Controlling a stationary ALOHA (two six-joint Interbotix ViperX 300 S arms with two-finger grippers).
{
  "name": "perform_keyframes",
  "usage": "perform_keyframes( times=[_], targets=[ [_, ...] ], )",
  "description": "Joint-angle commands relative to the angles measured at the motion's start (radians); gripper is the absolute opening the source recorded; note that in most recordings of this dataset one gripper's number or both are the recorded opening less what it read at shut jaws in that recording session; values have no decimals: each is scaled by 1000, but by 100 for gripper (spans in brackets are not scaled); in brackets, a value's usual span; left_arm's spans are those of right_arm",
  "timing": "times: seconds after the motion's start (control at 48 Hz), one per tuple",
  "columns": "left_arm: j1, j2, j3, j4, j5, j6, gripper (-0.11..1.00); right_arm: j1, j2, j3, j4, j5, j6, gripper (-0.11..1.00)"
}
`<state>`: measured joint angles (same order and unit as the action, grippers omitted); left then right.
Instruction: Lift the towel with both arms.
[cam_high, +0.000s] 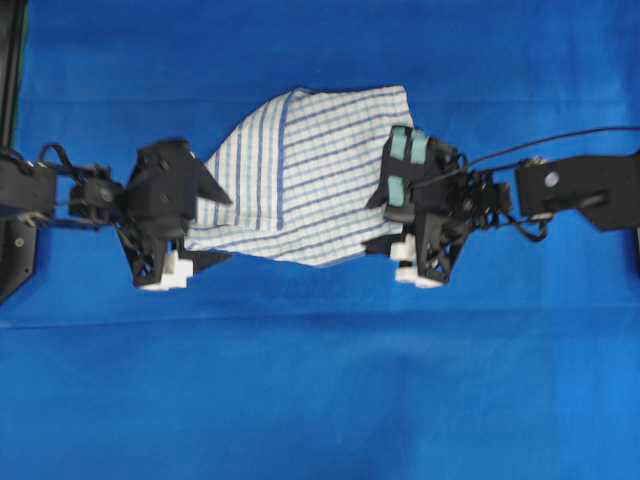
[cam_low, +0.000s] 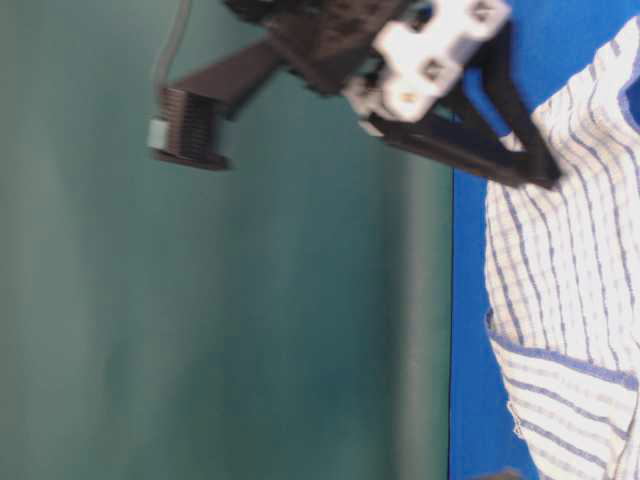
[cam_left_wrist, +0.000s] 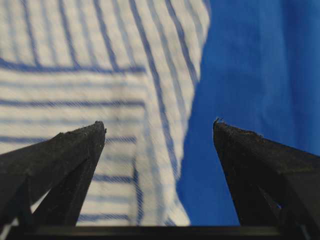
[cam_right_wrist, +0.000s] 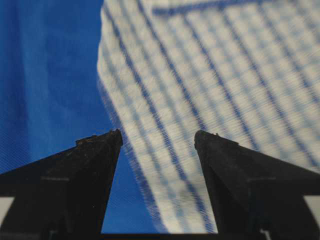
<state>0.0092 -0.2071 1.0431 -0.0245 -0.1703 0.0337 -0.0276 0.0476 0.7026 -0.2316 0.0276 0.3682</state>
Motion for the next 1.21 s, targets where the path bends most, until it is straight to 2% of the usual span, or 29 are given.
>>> perform_keyframes(
  times=[0.0, 0.25, 0.542, 0.709, 0.771, 0.813, 0.98, 1.043, 1.188],
  targets=[
    [-12, 54, -17, 0, -8, 2, 92, 12, 23, -11, 3, -41, 11, 64],
    [5, 160, -34, 0, -17, 8, 92, 14, 110, -23, 3, -75, 20, 64],
    [18, 178, -35, -2, -18, 8, 92, 9, 150, -29, 5, -75, 20, 64],
    [26, 178, -41, -2, -12, 8, 88, 6, 153, -29, 2, -77, 18, 63],
    [28, 178, -41, -2, -3, 9, 79, 8, 152, -29, 0, -77, 17, 59],
    [28, 178, -41, 0, 3, 9, 69, 5, 152, -31, 0, -75, 17, 52],
    [31, 169, -40, 0, 26, 14, 19, -3, 147, -29, -2, -72, 17, 4],
    [31, 164, -41, 0, 31, 14, 7, -5, 143, -29, -2, -72, 17, 2],
    [37, 127, -41, 0, 46, 14, 6, -5, 129, -29, 0, -71, 17, 2]
  ],
)
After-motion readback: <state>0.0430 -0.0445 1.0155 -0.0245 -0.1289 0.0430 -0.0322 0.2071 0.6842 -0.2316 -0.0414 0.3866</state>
